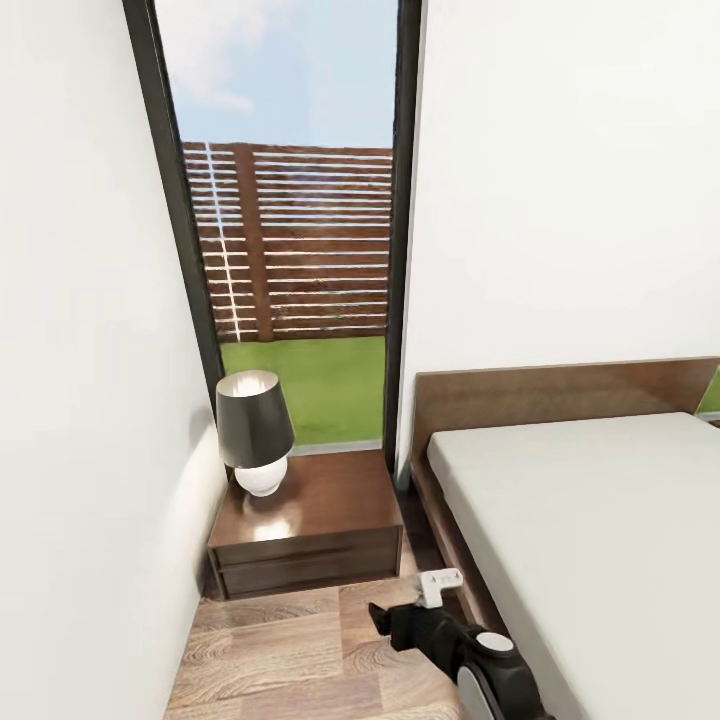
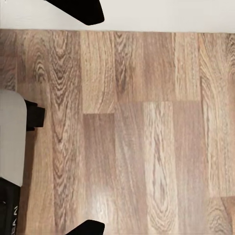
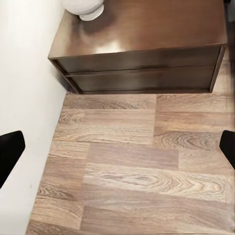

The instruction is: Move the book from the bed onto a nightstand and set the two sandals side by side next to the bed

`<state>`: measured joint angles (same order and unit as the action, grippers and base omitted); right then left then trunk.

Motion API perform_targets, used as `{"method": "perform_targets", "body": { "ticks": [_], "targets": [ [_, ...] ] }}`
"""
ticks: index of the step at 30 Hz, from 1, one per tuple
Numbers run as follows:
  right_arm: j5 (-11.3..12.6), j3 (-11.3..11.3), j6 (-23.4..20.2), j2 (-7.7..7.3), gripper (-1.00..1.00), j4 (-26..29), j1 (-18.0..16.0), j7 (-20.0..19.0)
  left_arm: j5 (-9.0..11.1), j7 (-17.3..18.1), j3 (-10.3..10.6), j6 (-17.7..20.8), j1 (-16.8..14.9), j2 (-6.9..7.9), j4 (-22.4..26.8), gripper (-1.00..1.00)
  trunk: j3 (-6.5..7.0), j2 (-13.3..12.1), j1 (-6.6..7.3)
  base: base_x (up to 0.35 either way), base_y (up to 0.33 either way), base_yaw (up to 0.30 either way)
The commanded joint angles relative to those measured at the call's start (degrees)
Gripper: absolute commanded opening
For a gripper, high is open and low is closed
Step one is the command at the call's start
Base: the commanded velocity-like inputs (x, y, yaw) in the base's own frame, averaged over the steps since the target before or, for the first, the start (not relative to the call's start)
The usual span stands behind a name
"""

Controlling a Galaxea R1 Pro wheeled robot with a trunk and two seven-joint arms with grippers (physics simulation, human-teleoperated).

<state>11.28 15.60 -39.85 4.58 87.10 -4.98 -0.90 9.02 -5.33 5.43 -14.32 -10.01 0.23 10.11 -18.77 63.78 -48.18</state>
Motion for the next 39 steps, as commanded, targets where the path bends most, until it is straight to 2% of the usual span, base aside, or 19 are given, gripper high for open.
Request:
{"method": "perform_targets", "body": {
  "ticks": [1, 5, 9, 13, 14, 19, 21, 22, 26, 32, 35, 39],
  "targets": [
    [0.0, -0.1, -0.3, -0.47, 1.0, 0.3, 0.1, 0.3, 0.6, -0.2, 0.6, 0.8, -0.1, 0.1, 0.7, 1.0, -0.07, 0.0, 0.0, 0.0, 0.0, 0.0],
    [-0.1, -0.1, 1.4, -2.44, 1.0, -0.2, 0.6, 1.1, 0.6, -0.2, 0.7, 3.7, -0.2, 0.28, 4.4, 1.0, -0.07, 0.0, 0.0, 0.0, 0.0, 0.0],
    [0.1, -0.1, 7.2, -5.02, 1.0, -1.4, 1.5, 1.4, 0.6, -0.3, 0.7, 10.2, -0.2, 0.43, 13.2, 1.0, -0.07, 0.0, 0.0, 0.0, 0.0, 0.0],
    [0.2, -0.1, 11.4, -6.22, 1.0, -2.3, 2.3, 1.7, 0.6, -0.4, 0.6, 20.9, -0.2, 0.66, 29.0, 1.0, -0.07, 0.0, 0.0, 0.0, 0.0, 0.0],
    [0.2, -0.1, 11.4, -6.22, 1.0, -2.3, 2.3, 1.7, 0.6, -0.4, 0.6, 20.9, -0.2, 0.66, 29.0, 1.0, -0.07, 0.0, 0.0, 0.0, 0.0, 0.0],
    [0.2, -0.2, 13.5, -6.83, 1.0, -2.5, 2.7, 1.7, 0.6, -0.5, 0.2, 36.6, -0.1, 2.72, 53.8, 1.0, -0.07, 0.0, 0.0, 0.0, 0.0, 0.0],
    [0.2, -0.5, 13.9, -6.92, 1.0, -2.3, 2.7, 1.8, 0.7, -0.5, 0.1, 42.5, -0.1, 3.62, 61.6, 1.0, -0.07, 0.0, 0.0, 0.0, 0.0, 0.0],
    [0.2, -0.5, 13.9, -6.92, 1.0, -2.3, 2.7, 1.8, 0.7, -0.5, 0.1, 42.5, -0.1, 3.62, 61.6, 1.0, -0.07, 0.0, 0.0, 0.0, 0.0, 0.0],
    [0.2, -2.0, 14.0, -6.91, 1.0, -1.0, 2.8, 1.8, 0.7, -0.6, -0.1, 51.4, -0.1, 4.59, 71.3, 1.0, -0.07, 0.0, 0.0, 0.0, 0.0, 0.0],
    [0.1, -3.0, 13.8, -6.84, 1.0, 1.3, 2.9, 1.8, 0.7, -0.8, -0.1, 55.7, -0.2, 5.09, 76.4, 1.0, -0.07, 0.0, 0.0, 0.0, 0.0, 0.0],
    [0.0, -3.1, 13.7, -6.88, 1.0, 1.7, 2.9, 1.8, 0.7, -0.8, -0.1, 56.5, -0.3, 5.35, 77.5, 1.0, -0.07, 0.0, 0.0, 0.0, 0.0, 0.0],
    [0.0, -3.3, 13.6, -6.98, 1.0, 2.4, 2.9, 1.8, 0.6, -0.8, -0.1, 57.3, -0.4, 6.44, 79.0, 1.0, -0.07, 0.0, 0.0, 0.0, 0.0, 0.0]
  ]
}}
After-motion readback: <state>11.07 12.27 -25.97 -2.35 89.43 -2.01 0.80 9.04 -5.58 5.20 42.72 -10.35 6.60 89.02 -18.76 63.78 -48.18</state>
